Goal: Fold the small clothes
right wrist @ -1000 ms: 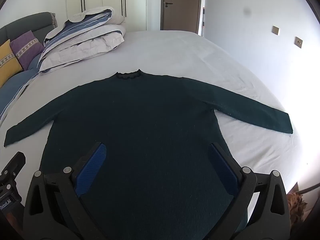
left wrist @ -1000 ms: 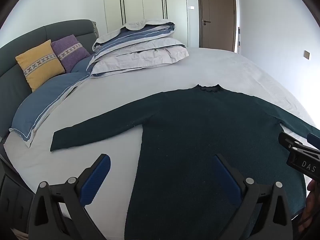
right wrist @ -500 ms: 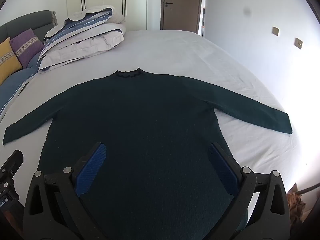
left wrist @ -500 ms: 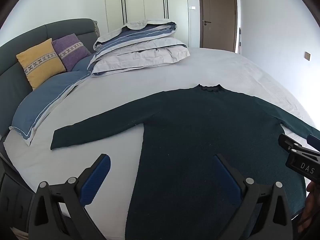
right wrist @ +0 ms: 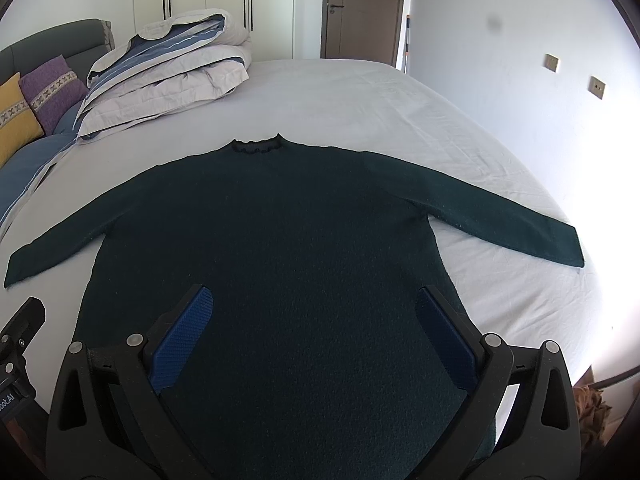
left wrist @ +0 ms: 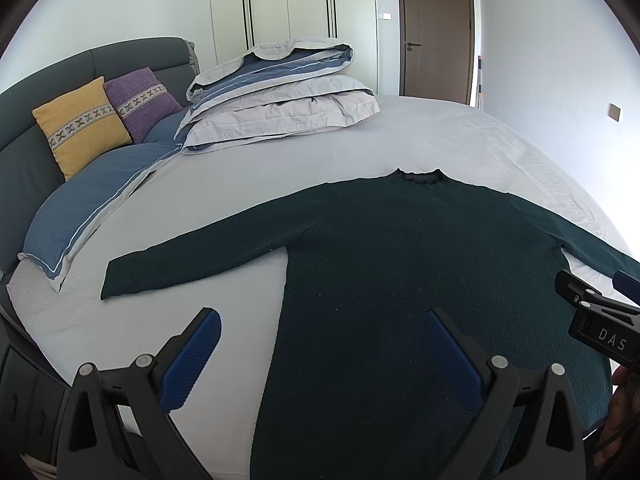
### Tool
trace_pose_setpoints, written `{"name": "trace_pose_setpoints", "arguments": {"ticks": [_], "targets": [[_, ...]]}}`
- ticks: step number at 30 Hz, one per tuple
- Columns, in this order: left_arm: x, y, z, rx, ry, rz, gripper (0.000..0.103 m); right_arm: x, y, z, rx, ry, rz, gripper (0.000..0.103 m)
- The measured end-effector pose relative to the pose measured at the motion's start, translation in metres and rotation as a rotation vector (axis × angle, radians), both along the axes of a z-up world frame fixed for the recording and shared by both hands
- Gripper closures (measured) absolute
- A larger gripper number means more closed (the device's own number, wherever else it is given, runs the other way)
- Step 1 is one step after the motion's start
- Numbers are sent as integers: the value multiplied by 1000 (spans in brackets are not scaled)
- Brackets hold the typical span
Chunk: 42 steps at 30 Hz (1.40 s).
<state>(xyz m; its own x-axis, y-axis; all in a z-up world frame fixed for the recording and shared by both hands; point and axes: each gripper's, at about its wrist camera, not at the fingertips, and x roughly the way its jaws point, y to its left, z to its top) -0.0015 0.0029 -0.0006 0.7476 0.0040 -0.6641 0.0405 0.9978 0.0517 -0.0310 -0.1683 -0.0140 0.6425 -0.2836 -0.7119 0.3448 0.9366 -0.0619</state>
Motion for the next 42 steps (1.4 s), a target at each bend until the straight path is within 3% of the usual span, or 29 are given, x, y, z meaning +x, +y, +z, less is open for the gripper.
{"name": "trace_pose_setpoints", "arguments": {"ticks": [42], "targets": [[2,2,8,3,-14,1,0,-2,7,-6,-6,9,11,0]]}}
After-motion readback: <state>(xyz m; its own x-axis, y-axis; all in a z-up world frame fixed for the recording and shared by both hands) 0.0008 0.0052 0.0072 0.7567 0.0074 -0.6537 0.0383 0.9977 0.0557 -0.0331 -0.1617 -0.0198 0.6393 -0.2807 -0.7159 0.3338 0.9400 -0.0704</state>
